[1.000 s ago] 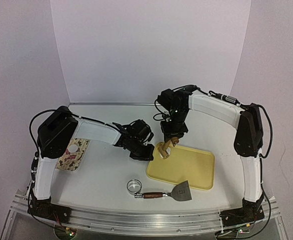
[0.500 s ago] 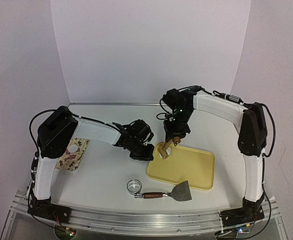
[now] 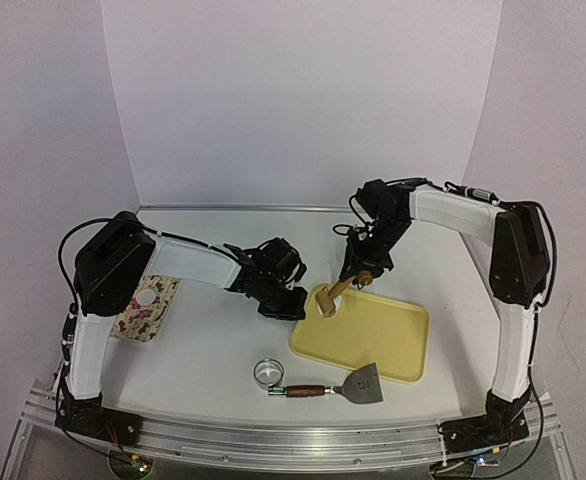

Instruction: Roll out the dumpling wrappers from the dough

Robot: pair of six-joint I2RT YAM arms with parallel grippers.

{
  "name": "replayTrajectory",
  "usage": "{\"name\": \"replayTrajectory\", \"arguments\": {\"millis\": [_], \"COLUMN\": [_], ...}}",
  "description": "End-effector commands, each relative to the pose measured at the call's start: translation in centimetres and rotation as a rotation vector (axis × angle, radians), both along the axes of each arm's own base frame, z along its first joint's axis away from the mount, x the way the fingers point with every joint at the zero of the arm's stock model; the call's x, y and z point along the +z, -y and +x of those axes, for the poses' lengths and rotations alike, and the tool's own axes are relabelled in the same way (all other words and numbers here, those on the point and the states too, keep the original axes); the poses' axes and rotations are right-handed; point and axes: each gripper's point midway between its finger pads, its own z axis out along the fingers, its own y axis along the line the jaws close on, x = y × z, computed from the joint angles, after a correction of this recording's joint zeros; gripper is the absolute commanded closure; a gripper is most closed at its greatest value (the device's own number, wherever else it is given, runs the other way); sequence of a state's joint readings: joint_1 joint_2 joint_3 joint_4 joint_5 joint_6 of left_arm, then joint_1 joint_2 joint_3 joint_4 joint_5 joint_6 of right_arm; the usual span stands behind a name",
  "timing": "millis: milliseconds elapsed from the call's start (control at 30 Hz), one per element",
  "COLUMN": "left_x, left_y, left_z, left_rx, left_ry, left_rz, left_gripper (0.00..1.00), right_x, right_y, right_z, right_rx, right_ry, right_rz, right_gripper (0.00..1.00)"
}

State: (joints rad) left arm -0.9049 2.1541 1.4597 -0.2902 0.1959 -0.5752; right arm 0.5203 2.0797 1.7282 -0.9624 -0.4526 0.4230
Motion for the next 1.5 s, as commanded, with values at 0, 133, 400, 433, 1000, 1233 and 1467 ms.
{"name": "replayTrajectory", "arguments": {"millis": [0, 133, 400, 433, 1000, 1233, 1467], "left_x": [-1.3, -1.7, -2.4, -2.5, -3.4, -3.4, -3.4], "left_y": [-3.4, -4.0, -4.9, -5.0, -6.2, -6.2, -6.5], "left_z": [0.8, 1.0, 1.3, 1.3, 2.0, 2.3, 2.6], "left_rx": [0.065, 0.089, 0.115, 0.119, 0.135, 0.141, 0.149], "left_ry": [-0.018, -0.026, -0.037, -0.039, -0.033, -0.033, -0.031], "left_rz": [0.121, 0.143, 0.173, 0.178, 0.239, 0.239, 0.241], "left_gripper": [1.0, 1.0, 1.0, 1.0, 1.0, 1.0, 1.0], "right_x": [-10.0, -9.8, -9.0, -8.9, -8.3, -8.2, -8.4], "right_y": [10.9, 11.7, 13.0, 13.2, 16.6, 17.5, 18.1], "right_z": [-2.5, -2.5, -2.6, -2.6, -2.8, -2.7, -2.9], "right_rx": [-0.047, -0.063, -0.087, -0.091, -0.142, -0.158, -0.165], "right_ry": [-0.152, -0.154, -0.15, -0.151, -0.158, -0.161, -0.17], "right_rz": [-0.496, -0.493, -0.488, -0.488, -0.5, -0.5, -0.503], "right_gripper": [1.0, 1.0, 1.0, 1.0, 1.0, 1.0, 1.0]}}
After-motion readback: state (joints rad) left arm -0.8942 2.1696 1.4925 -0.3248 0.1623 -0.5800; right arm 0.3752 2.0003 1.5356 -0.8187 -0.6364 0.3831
